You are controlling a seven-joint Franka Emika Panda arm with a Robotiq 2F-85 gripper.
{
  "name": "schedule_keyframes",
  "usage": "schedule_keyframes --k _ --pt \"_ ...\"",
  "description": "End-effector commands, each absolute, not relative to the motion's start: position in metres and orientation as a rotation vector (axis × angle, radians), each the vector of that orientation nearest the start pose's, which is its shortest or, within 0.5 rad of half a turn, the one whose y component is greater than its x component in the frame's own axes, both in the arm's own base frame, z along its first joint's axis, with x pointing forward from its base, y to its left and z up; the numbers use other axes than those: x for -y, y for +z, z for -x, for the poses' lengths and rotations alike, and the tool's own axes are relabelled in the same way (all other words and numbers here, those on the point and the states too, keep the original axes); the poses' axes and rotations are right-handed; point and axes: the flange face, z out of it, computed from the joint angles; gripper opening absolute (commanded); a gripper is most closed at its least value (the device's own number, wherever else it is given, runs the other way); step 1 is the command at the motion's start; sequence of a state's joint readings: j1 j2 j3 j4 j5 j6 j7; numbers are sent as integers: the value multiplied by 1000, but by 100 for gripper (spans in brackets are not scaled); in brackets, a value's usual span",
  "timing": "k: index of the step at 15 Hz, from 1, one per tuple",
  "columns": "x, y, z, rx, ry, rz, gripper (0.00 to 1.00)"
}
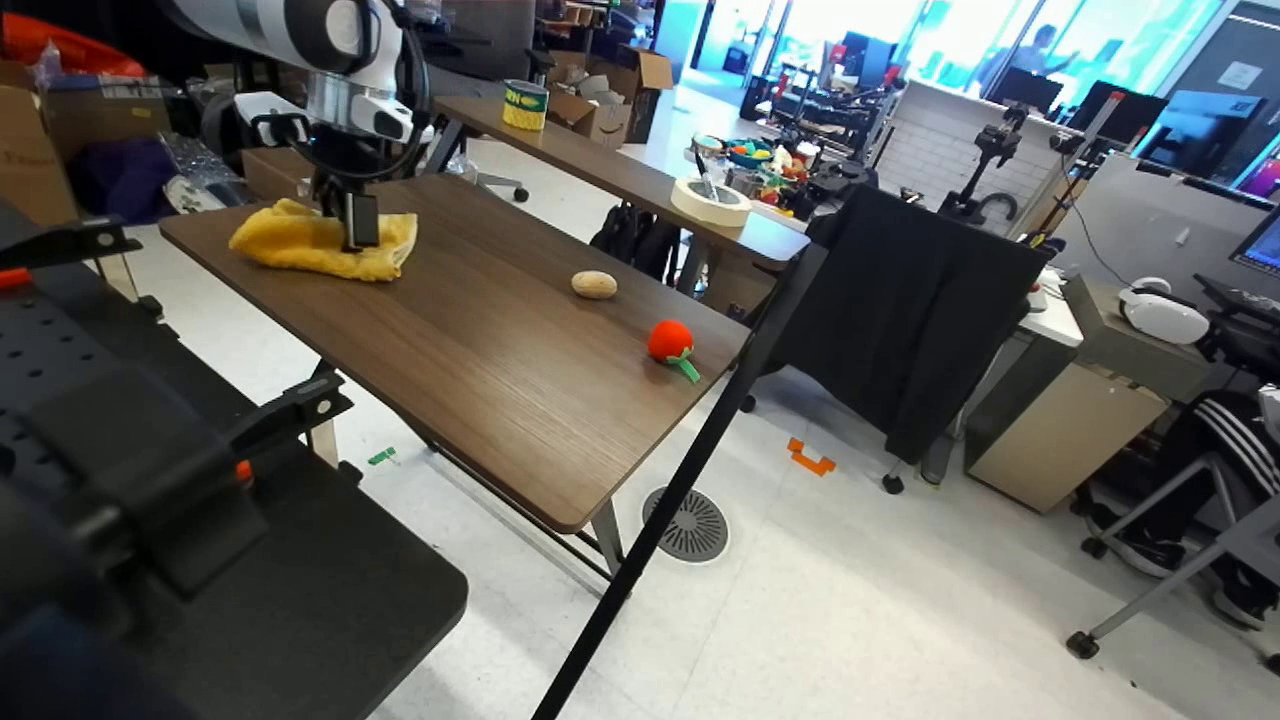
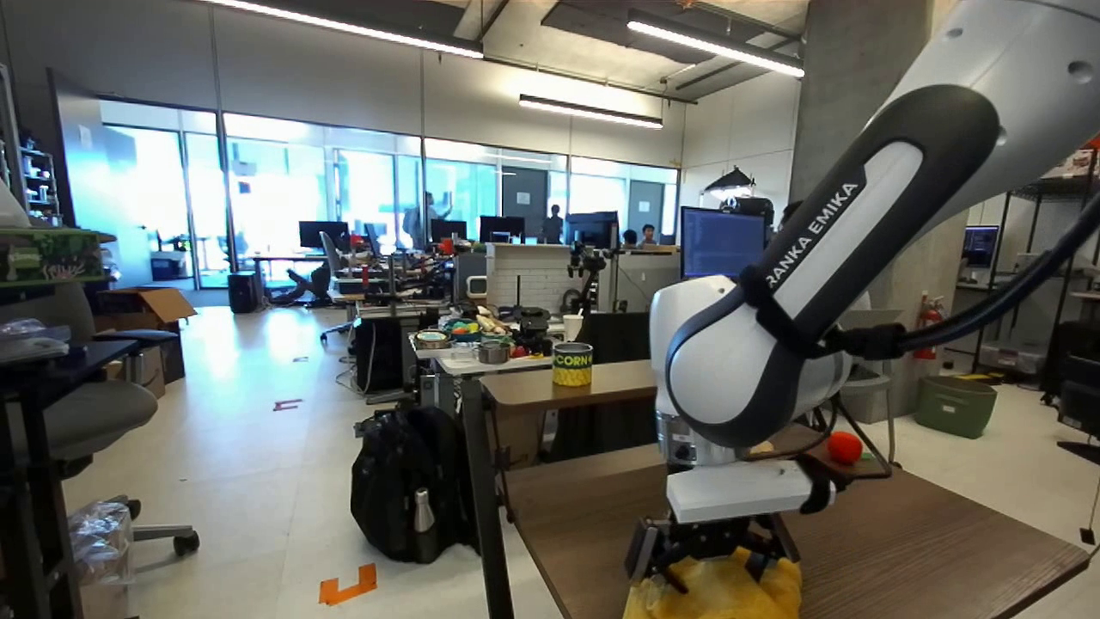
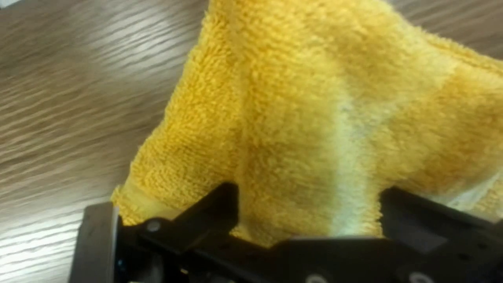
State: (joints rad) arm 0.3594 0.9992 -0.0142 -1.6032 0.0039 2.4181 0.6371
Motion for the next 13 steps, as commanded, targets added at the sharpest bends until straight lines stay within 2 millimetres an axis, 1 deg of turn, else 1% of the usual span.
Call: schedule_keyframes --k 1,3,4,6,7,10,11,12,13 --pt "-261 51 -598 -279 128 3163 100" --pt "-273 84 -595 -228 -11 3125 100" --pt "-274 104 -592 -205 -99 3097 100" --pt "-275 143 -586 -174 -270 3034 100" --pt "-275 159 -582 -159 -351 2995 100" --pt "-267 212 -564 -95 -564 2878 100" --pt "-277 180 -591 -145 -480 2921 100" --pt "-274 195 -584 -129 -523 2900 100" --pt "-272 204 -578 -120 -539 2892 100"
